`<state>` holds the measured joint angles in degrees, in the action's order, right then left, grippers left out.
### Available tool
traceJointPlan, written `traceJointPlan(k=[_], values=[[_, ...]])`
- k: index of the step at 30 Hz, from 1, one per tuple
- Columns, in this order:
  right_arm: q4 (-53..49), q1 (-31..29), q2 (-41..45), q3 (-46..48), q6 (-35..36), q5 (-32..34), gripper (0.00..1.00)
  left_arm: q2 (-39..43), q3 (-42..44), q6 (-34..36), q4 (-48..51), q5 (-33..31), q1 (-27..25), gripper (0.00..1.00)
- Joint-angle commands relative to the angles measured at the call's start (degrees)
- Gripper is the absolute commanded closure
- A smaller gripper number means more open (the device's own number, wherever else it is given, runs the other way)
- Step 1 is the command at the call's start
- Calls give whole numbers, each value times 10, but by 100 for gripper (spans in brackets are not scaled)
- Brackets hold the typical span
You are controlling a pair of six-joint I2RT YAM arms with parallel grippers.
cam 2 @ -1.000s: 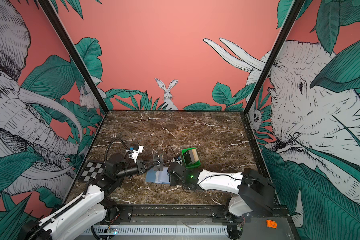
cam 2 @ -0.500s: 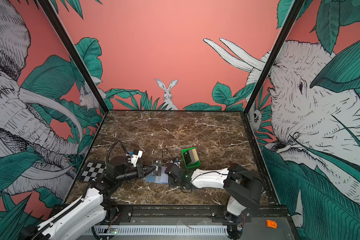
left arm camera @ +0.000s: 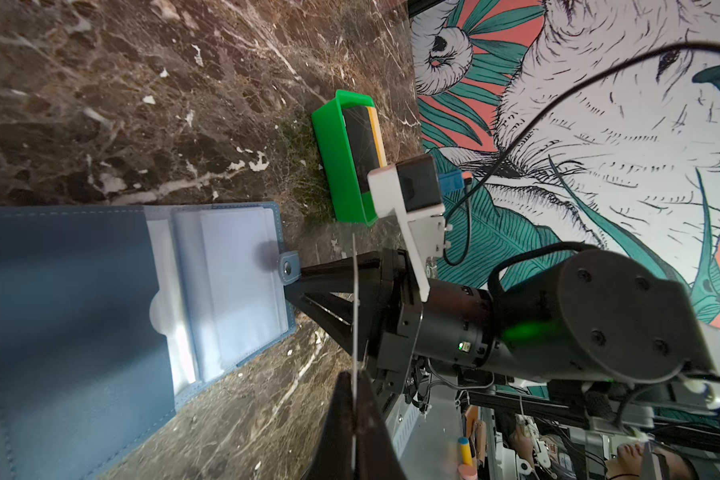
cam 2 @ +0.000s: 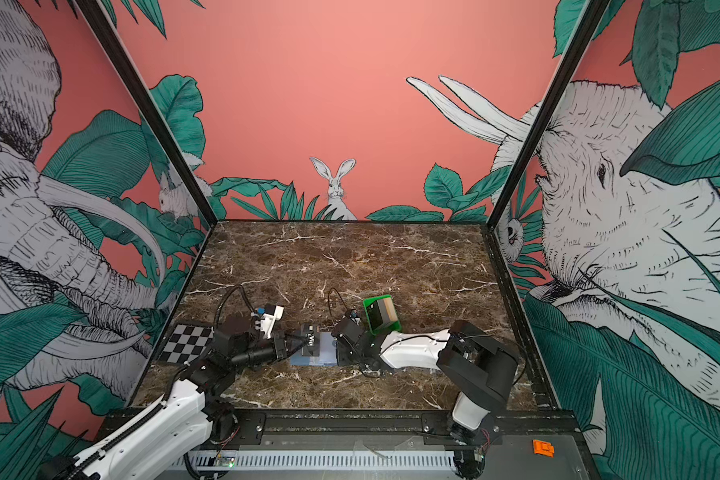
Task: Put the credit cards into the card holder
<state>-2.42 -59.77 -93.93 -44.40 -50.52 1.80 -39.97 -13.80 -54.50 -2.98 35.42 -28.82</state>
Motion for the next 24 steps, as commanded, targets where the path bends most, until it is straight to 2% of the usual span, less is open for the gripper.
traceJointPlan(k=[1,6,13,18,24], values=[[-26,11,-4,-1,12,9,84,11,6,1,21,-23,3,98],[-19,11,27,7,32,-6,83,18,14,0,36,-57,3,99],[-2,8,77,20,31,-22,81,-68,9,4,-24,-31,3,100],[5,0,64,13,24,-34,81,-98,-10,37,2,-47,3,100],[5,-11,34,5,14,-20,81,-134,4,25,-48,-46,4,100]])
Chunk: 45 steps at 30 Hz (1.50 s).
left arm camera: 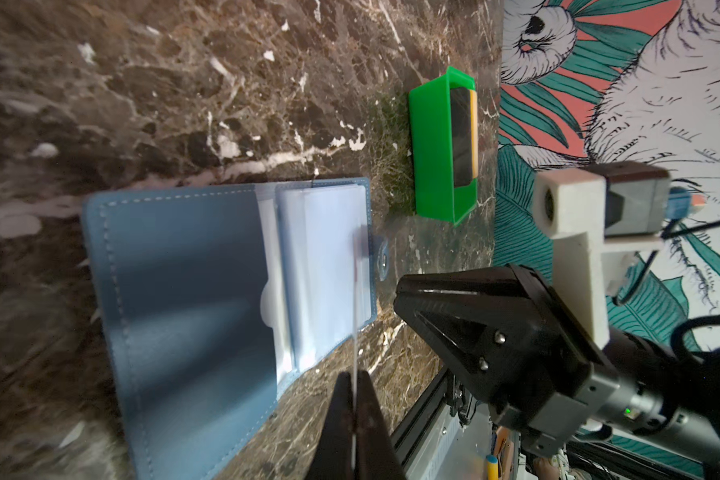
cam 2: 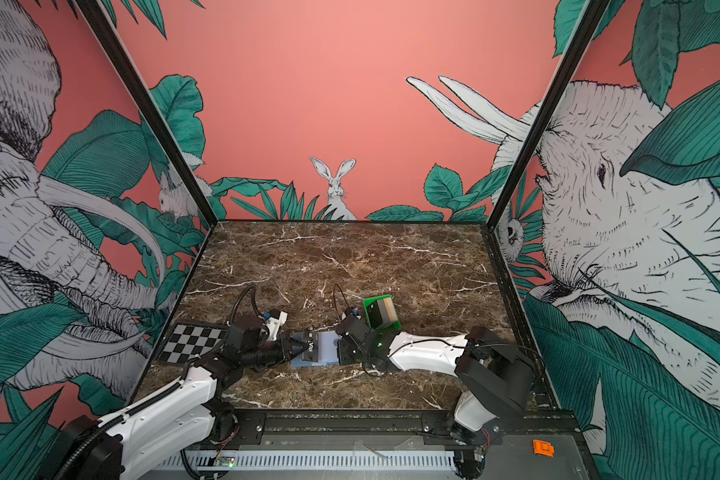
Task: Put the credit cards into the card holder
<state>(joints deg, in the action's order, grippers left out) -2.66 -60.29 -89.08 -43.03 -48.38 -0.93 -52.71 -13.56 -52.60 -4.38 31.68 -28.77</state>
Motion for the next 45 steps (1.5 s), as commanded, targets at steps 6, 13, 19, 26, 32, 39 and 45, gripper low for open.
traceJointPlan(k=[6,13,19,26,32,39,45], values=[[3,-9,-22,-7,-10,13,81,-29,0,8,-55,-16,4,100],[3,-12,-36,2,-16,19,81,-52,8,3,-90,-20,4,100],[2,-13,-37,2,-17,22,82,-64,11,9,-95,-22,4,100],[0,-14,-38,0,-17,22,82,-70,19,12,-98,-25,3,100],[0,-14,-39,-1,-17,22,82,-80,26,11,-107,-29,4,100],[0,-15,-38,-1,-18,22,82,-101,28,7,-131,-27,4,100],[0,-15,-38,-1,-18,22,82,-115,30,7,-144,-26,4,100]])
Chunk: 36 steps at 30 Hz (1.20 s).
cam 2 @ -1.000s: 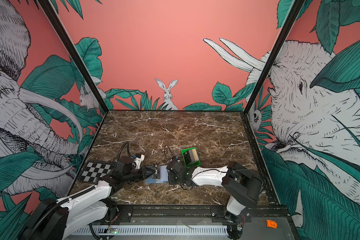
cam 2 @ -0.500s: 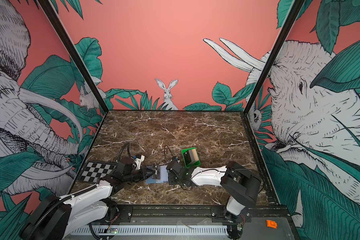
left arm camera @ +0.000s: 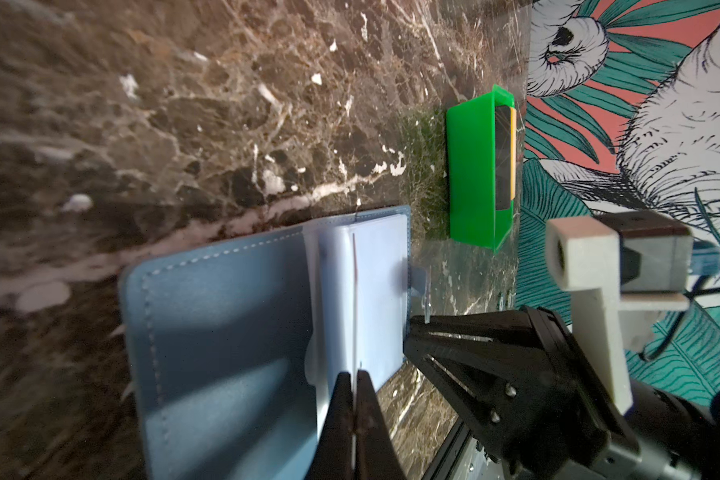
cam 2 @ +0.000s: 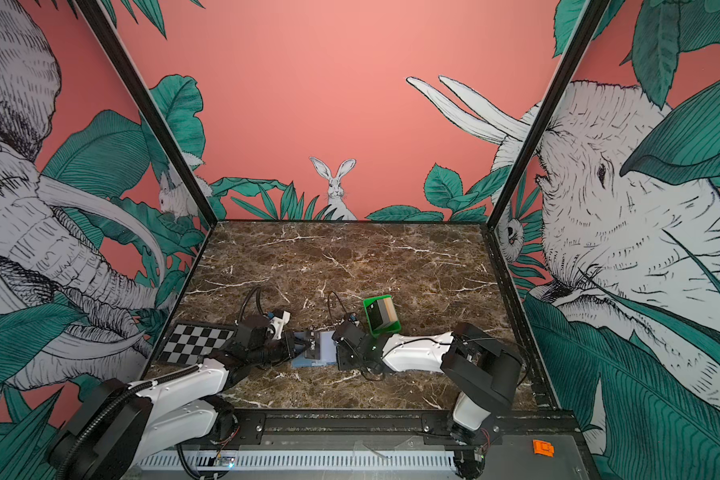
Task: Put the credit cards into the card holder
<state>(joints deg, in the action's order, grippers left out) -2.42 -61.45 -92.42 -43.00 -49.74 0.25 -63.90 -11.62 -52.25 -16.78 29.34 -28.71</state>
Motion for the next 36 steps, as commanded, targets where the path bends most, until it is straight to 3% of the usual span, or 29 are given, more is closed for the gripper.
traceJointPlan(k=[1,36], values=[[-2,-3,-5,-1,-4,10,82,-4,13,3,-22,-3,3,100],[-2,-3,-11,-5,-3,8,83,-56,34,-14,-90,15,3,100]])
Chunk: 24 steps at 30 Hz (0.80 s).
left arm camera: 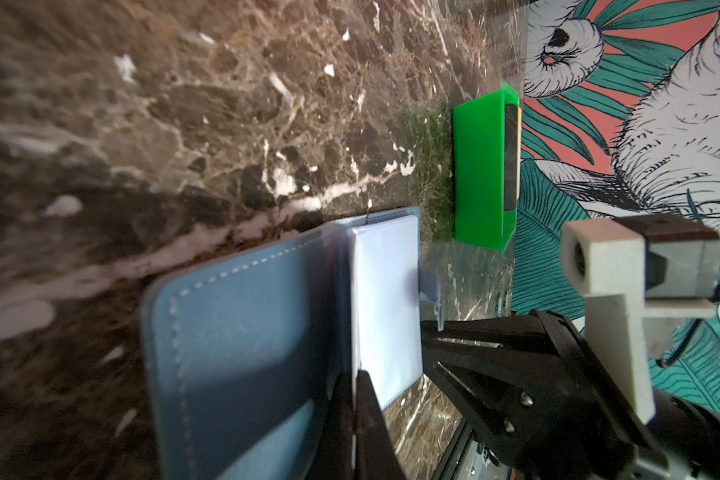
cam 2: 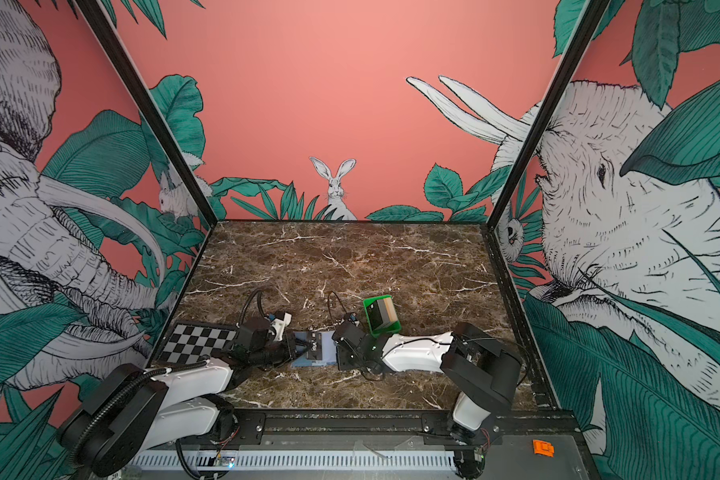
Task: Put the credit cards into the card holder
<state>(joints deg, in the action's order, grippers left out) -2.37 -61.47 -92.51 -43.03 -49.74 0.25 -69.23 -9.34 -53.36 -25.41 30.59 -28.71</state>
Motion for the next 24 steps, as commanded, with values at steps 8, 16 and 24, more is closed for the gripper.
traceJointPlan(k=[8,16,24], values=[[-4,-3,-14,-11,0,6,83,-4,14,-2,-3,7,4,100],[-3,-2,-18,-12,-1,4,83,-12,18,-3,-17,9,3,100],[1,-3,-18,-12,-2,4,83,-29,23,-12,-42,11,3,100]])
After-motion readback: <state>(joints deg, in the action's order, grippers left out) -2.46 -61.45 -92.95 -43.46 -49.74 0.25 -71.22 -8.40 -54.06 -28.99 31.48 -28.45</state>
